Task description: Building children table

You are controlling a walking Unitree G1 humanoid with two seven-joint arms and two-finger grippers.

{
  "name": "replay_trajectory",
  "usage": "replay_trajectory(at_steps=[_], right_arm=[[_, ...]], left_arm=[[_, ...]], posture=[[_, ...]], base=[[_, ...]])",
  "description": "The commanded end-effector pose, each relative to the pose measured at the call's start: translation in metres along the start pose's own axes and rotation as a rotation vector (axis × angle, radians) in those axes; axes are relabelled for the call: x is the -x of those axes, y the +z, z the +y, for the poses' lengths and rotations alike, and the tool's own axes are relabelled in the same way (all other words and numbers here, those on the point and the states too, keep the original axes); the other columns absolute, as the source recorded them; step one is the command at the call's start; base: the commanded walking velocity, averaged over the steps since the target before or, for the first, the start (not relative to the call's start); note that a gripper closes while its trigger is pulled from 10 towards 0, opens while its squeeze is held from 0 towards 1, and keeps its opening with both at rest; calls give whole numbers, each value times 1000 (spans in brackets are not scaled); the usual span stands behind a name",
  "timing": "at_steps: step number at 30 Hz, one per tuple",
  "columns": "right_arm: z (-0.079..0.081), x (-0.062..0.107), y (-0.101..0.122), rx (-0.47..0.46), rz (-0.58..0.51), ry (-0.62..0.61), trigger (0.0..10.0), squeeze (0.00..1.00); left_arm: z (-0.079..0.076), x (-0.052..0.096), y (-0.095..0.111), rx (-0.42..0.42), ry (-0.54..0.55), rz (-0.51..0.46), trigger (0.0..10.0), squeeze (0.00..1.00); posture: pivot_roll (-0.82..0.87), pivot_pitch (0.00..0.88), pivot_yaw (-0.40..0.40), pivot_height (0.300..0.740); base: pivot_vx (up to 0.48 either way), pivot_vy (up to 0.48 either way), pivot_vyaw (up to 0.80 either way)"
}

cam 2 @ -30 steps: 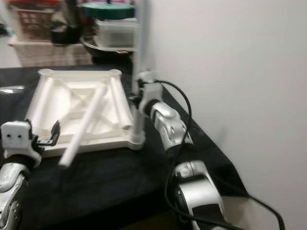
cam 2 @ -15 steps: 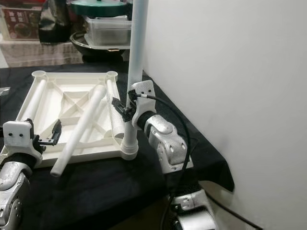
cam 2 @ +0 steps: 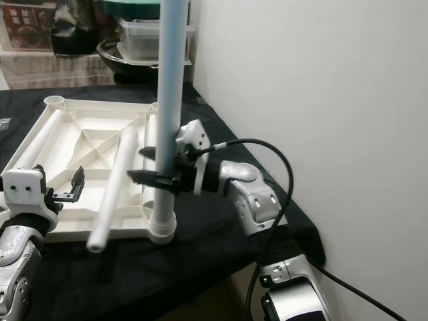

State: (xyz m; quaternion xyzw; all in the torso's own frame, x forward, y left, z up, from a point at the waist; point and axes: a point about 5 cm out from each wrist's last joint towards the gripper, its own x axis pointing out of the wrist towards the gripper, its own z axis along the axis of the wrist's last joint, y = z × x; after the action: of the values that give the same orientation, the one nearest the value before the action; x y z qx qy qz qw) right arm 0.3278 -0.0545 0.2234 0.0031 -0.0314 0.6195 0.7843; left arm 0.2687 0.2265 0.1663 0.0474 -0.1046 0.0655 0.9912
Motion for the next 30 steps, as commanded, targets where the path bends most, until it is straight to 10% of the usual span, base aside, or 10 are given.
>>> replay_trajectory(at_steps=[1,5,9,17,18,20,21,25,26,30], right_arm=[[-3,-6,-11,-33,47,-48,0,0],[-19,-8,-27,-77,150,-293,0,0],[-55,38,-55,-138,301,-1054,0,0],[-31,64,-57,-184,272,-1279,0,0],[-28,56,-53,-204,236,-1216,4941,0],[-26,51,-50,-219,210,-1180,4941,0],[-21,42,-43,-217,156,-1095,10000,0],[-12,27,-27,-223,63,-919,10000,0],[-10,26,-20,-205,17,-891,10000,1000],[-8,23,-6,-153,-14,-763,10000,1000]], left_arm=[[-1,3,-2,-6,0,5,10000,0],[0,4,-2,-8,2,8,10000,0],[-3,3,-4,-6,-4,12,10000,0],[-3,3,-5,-5,-7,16,10000,0],[-3,3,-5,-5,-7,16,10000,0],[-3,3,-5,-5,-8,16,10000,0],[-3,3,-5,-5,-8,16,10000,0],[-3,2,-5,-5,-8,16,10000,0],[-3,2,-5,-4,-9,15,10000,0],[-3,1,-5,-3,-10,14,10000,0]], posture=[[130,0,-149,740],[123,0,-146,740],[109,0,-140,740],[101,0,-133,740],[101,0,-133,740],[101,0,-133,740],[91,0,-129,740],[90,0,-128,740],[89,0,-128,740],[93,0,-131,740]], base=[[0,0,0],[0,0,0],[0,0,0],[0,0,0],[0,0,0],[0,0,0],[0,0,0],[0,0,0],[0,0,0],[0,0,0]])
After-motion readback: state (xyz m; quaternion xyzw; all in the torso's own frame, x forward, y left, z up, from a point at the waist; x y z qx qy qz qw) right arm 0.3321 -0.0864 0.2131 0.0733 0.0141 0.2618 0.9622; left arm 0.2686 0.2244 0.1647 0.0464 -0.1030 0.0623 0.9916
